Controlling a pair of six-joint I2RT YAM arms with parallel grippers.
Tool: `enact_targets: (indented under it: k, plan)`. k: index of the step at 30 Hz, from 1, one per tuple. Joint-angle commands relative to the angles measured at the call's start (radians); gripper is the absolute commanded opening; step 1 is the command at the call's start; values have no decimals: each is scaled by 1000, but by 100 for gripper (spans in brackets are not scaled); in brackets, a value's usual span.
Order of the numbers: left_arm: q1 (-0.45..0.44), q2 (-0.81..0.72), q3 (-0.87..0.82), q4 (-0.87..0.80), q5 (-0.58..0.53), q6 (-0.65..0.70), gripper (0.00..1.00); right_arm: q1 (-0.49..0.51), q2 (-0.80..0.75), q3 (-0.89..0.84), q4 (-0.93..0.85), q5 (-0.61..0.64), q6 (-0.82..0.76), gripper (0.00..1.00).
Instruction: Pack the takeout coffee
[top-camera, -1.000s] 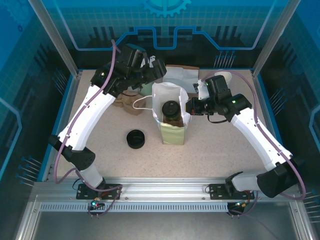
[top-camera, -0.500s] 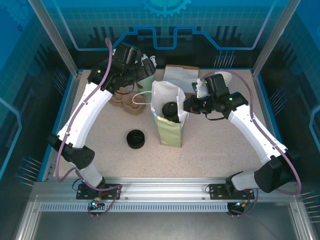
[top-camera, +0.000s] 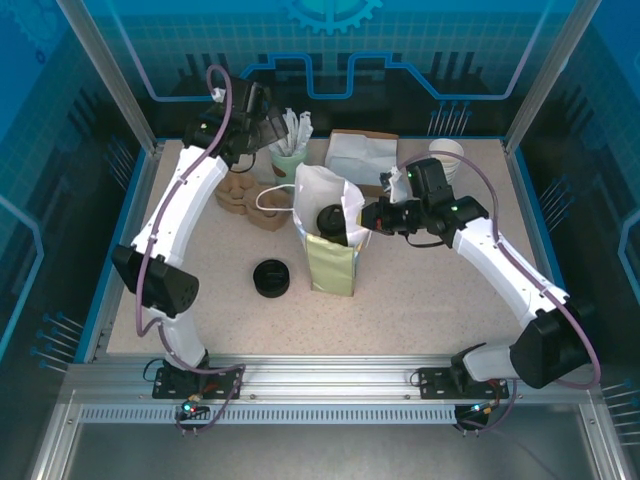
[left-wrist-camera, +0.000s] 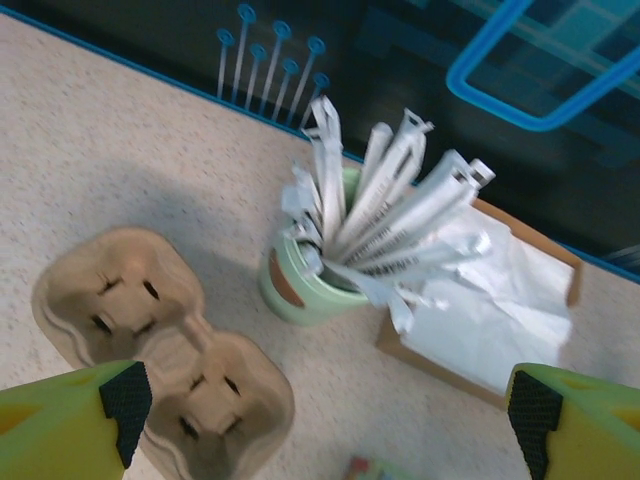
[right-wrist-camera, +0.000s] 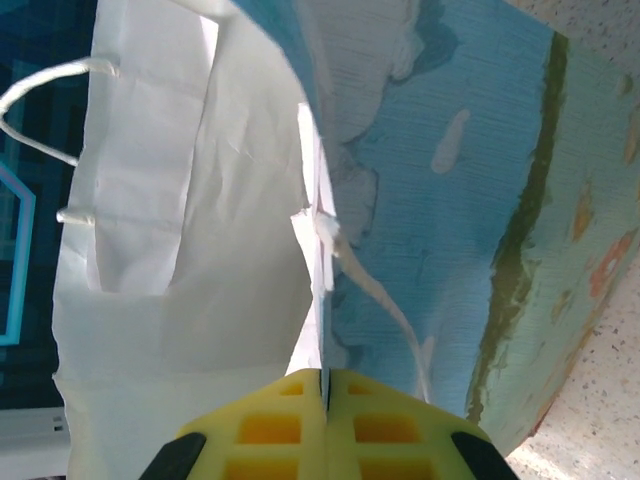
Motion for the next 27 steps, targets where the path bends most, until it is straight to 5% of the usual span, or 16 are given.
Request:
enact_targets:
  k: [1,6,17,27]
  plan:
    - [11,33,58,60,-79,74,94,17,-27,-11,-3,7,1,0]
    - [27,64,50,124,-64,87,94,16,-22,2,-33,-9,-54,10]
    - [29,52,-88,244,-37,40,94,-39,-2,142,-236,-57,-232,53]
    - [32,-71,-352,368,-18,93,93,-90,-162,220,-360,96,-274,58]
